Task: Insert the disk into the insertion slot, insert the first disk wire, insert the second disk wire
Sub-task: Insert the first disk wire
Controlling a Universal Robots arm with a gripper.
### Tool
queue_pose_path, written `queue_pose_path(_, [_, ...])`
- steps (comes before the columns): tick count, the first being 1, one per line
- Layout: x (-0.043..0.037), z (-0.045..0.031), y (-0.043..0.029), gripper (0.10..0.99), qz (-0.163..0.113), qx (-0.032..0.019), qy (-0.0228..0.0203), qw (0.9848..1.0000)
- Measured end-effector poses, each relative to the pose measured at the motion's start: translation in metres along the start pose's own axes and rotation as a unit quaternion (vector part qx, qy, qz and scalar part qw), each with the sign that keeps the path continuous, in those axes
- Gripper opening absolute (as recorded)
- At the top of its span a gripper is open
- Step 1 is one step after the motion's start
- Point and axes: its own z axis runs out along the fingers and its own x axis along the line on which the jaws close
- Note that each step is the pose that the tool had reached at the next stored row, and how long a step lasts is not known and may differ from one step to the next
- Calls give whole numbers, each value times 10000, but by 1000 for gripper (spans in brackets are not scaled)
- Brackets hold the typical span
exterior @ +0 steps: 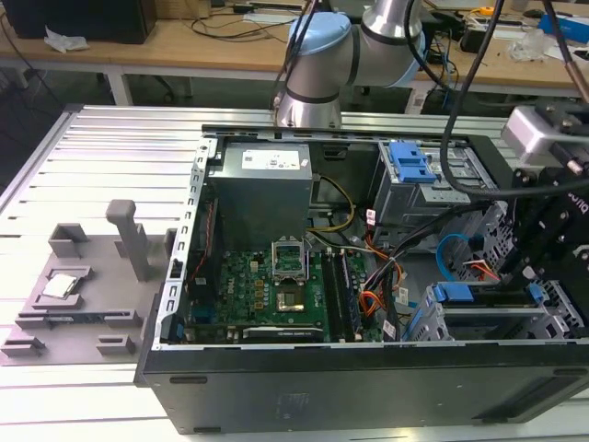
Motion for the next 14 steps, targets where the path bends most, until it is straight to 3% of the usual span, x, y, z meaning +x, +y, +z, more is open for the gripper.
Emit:
queue_pose_path(3, [-18, -98, 5, 224, 0, 1, 0, 10000])
queue_pose_path(4, [-21, -130, 7, 157, 0, 2, 0, 10000])
queue_pose_path(7, [-23, -230, 11, 106, 0, 4, 0, 10000])
queue_pose_path(14, [-22, -252, 12, 106, 0, 4, 0, 10000])
